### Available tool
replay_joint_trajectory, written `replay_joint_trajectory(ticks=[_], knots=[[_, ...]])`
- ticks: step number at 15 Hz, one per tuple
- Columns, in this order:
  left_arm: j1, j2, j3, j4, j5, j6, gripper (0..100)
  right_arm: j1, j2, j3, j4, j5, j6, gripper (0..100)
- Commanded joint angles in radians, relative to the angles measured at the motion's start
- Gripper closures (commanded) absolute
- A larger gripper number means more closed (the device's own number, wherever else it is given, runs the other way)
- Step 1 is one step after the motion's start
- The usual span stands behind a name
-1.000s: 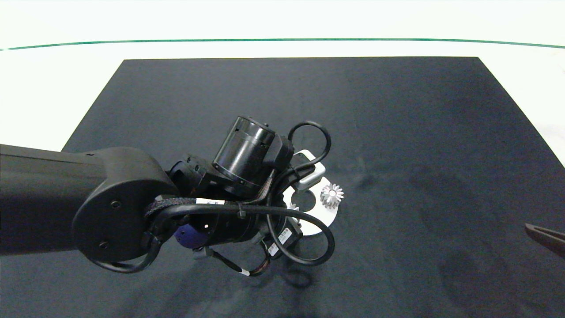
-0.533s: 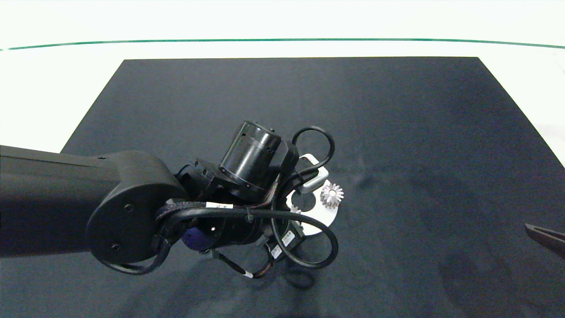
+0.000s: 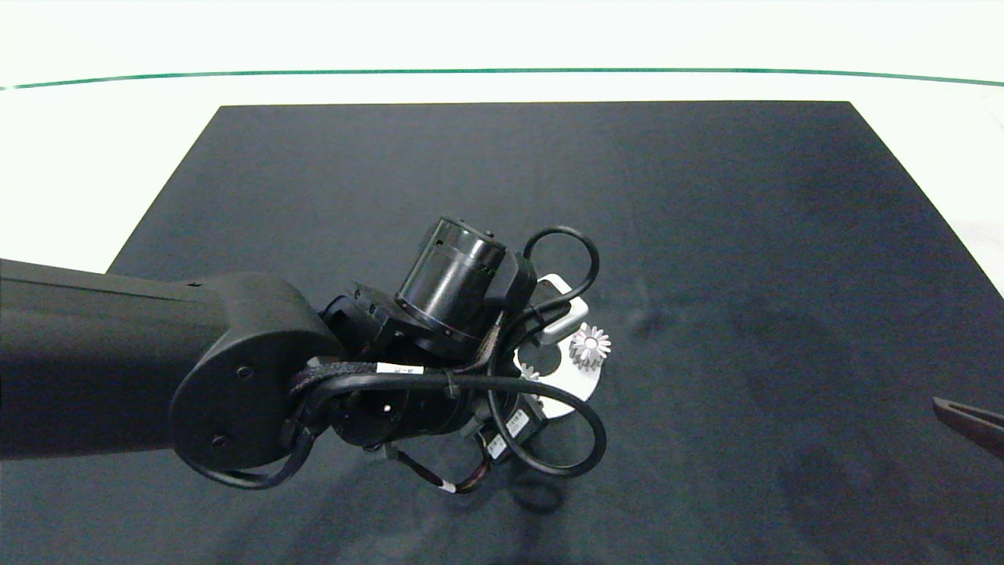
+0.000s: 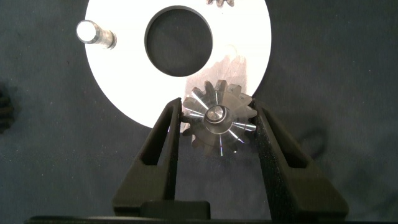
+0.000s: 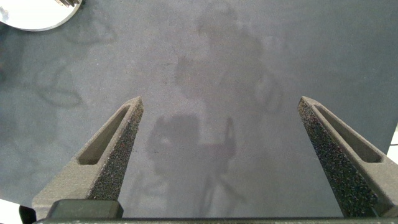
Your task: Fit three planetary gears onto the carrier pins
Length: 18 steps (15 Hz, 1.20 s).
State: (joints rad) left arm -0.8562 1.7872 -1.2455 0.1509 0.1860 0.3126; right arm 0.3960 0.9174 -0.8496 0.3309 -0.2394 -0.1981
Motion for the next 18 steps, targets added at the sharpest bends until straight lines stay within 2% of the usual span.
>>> replay_joint_trajectory(ticks=[1,7,8,10,11,12,13,14,15,18], knots=[[0.000,0.001,0.000,0.003,0.001,0.002,0,0.000,0.000,0.000,0.002,-0.001,-0.001,0],[0.000,-0.008,-0.003,0.001,0.001,0.000,0,0.000,0.000,0.000,0.002,0.000,-0.001,0],[0.005,-0.014,-0.031,0.003,0.001,0.000,0,0.000,0.000,0.000,0.002,-0.001,-0.001,0],[0.051,-0.031,-0.144,0.022,0.003,0.002,0,0.000,0.000,0.000,0.002,-0.001,-0.001,0],[0.085,-0.035,-0.218,0.088,0.003,0.003,0,0.001,0.000,0.000,0.002,-0.001,-0.001,0],[0.115,-0.032,-0.315,0.194,0.003,-0.001,0,0.000,0.000,0.000,0.002,0.000,-0.001,0],[0.155,-0.026,-0.396,0.276,0.003,-0.012,0,0.001,0.000,0.000,0.002,0.000,-0.001,0],[0.177,-0.019,-0.446,0.311,0.003,-0.038,0,0.001,0.000,0.000,0.002,0.000,-0.001,0],[0.210,0.024,-0.503,0.326,0.003,-0.086,0,0.001,0.000,0.001,0.002,-0.001,-0.001,0],[0.293,0.084,-0.520,0.325,0.003,-0.130,0,0.001,-0.002,0.003,0.002,0.000,-0.003,0]])
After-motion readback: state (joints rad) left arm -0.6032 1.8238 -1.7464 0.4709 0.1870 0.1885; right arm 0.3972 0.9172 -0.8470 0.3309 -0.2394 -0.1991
